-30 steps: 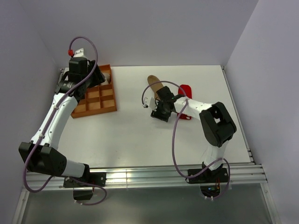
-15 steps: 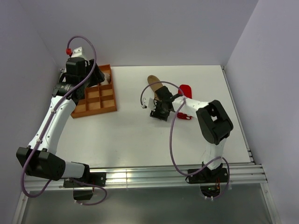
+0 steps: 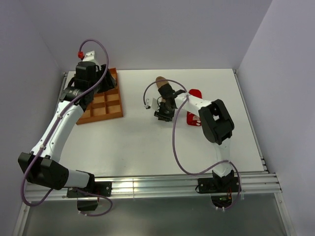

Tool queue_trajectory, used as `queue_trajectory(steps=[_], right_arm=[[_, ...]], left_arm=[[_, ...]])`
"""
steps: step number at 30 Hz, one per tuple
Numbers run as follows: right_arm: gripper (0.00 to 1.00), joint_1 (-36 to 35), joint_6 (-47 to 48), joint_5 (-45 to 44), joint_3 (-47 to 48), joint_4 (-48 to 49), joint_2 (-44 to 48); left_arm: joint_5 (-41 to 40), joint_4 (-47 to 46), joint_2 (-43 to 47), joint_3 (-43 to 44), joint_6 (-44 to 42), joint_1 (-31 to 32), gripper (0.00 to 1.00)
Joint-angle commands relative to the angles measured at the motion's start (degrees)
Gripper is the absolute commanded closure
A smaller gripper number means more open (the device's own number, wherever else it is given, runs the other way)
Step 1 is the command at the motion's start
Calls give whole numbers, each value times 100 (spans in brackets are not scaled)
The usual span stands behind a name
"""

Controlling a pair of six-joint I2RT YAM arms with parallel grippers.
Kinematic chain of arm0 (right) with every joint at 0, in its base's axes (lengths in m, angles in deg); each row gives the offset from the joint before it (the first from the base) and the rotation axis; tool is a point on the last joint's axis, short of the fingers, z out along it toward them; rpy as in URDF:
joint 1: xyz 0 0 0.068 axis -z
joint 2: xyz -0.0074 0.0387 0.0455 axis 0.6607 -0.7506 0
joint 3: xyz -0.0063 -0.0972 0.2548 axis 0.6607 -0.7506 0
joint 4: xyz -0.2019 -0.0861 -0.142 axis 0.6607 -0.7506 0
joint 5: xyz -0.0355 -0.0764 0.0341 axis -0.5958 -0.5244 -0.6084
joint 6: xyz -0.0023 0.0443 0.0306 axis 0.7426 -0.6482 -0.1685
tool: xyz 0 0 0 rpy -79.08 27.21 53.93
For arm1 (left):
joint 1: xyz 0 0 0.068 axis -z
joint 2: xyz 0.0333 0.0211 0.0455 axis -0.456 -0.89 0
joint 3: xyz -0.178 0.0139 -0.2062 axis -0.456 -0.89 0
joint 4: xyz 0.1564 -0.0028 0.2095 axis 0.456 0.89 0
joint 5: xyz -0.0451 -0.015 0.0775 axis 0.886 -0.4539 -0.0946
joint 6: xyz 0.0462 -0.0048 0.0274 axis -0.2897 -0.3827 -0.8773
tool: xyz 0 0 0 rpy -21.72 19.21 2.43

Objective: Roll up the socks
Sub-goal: Roll the sock at the center of the board.

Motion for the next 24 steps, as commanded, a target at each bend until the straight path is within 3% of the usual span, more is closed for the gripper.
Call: queue_trajectory(steps=[1, 7, 11, 16, 24], right_arm=[[59, 73, 16, 409, 593, -1589, -685], [75, 204, 77, 963, 849, -2233, -810], [80, 222, 314, 1586, 849, -2857, -705], [81, 222, 892, 2674, 691, -3728, -538], [81, 248, 1685, 3907, 112, -4960, -607]], left_arm=[[38, -115, -14, -103, -95, 116, 39], [-24, -203, 47, -305, -25, 301, 40], [-103, -352, 267, -550, 55, 511, 41], [-165, -931, 864, -1437, 178, 898, 43], [-182, -2758, 1542, -3396, 240, 2278, 50]])
